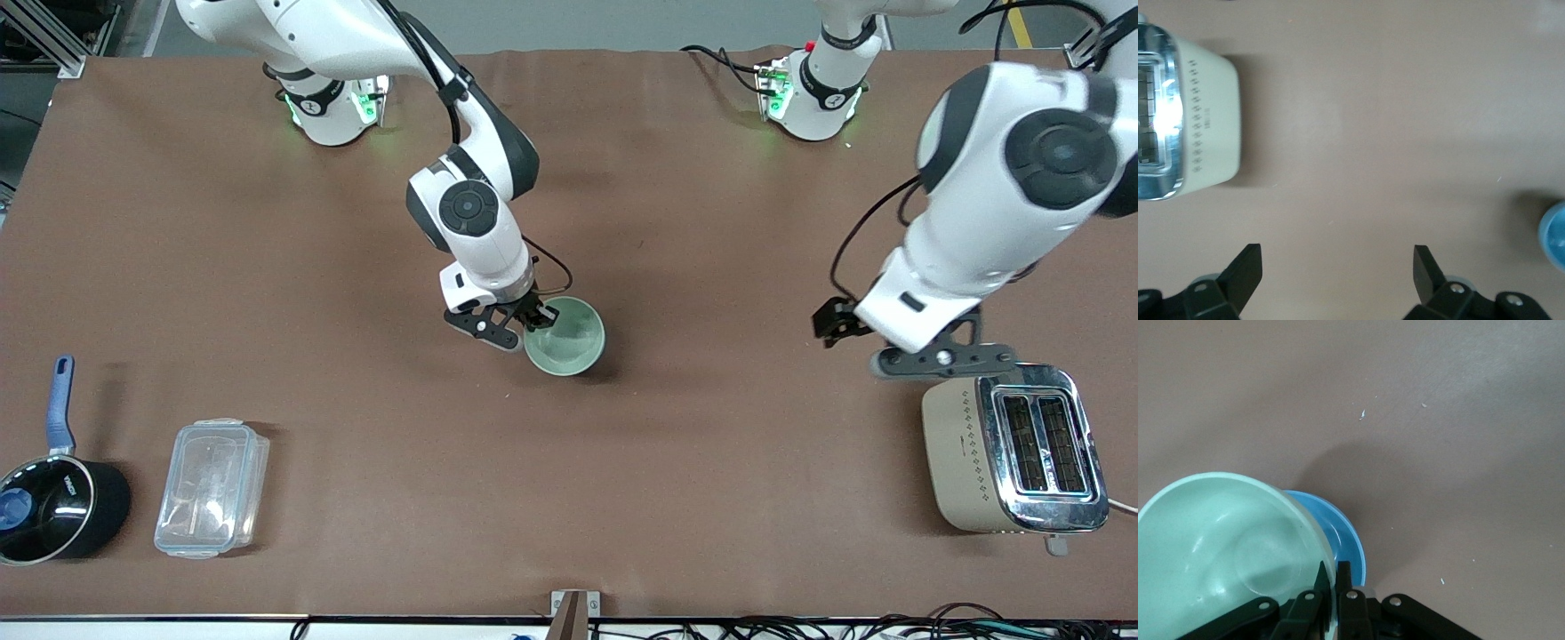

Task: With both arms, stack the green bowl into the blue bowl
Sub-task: 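Lower the green bowl into the blue bowl while the left gripper releases and withdraws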

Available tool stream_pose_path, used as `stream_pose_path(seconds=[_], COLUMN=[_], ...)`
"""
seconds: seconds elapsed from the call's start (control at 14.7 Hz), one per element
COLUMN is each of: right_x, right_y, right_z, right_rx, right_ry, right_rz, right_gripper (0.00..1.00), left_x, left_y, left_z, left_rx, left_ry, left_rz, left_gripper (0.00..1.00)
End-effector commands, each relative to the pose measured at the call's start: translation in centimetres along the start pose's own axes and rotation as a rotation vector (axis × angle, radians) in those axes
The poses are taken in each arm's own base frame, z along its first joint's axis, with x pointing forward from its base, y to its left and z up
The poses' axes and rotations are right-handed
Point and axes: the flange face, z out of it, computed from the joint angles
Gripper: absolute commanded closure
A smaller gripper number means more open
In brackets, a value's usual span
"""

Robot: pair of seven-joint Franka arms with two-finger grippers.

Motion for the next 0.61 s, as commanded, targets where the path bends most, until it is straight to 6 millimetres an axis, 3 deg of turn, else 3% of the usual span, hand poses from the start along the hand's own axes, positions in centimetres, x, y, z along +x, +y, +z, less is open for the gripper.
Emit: stream_pose_path(seconds=[0.0, 0.27, 0.54], right_x=[-0.8, -1.7, -1.9], right_y=[-0.7, -0.5, 0.3], right_z=[0.9, 2.0, 3.3], right_rx=[0.003, -0.017, -0.044], right_ry=[0.009, 0.001, -0.008], right_rz=[0.033, 0.026, 0.027], right_gripper=[0.99, 0.98, 0.96], left_x=[-2.9, -5.2, -9.1], left_y=[-1.6, -7.7, -10.0], left_z=[-3.8, -6.9, -8.0], left_rx=[0.007, -0.052, -0.046], left_ry=[-0.014, -0.046, -0.066], left_rz=[0.114, 0.101, 0.102], left_gripper=[0.0, 0.0, 0.0])
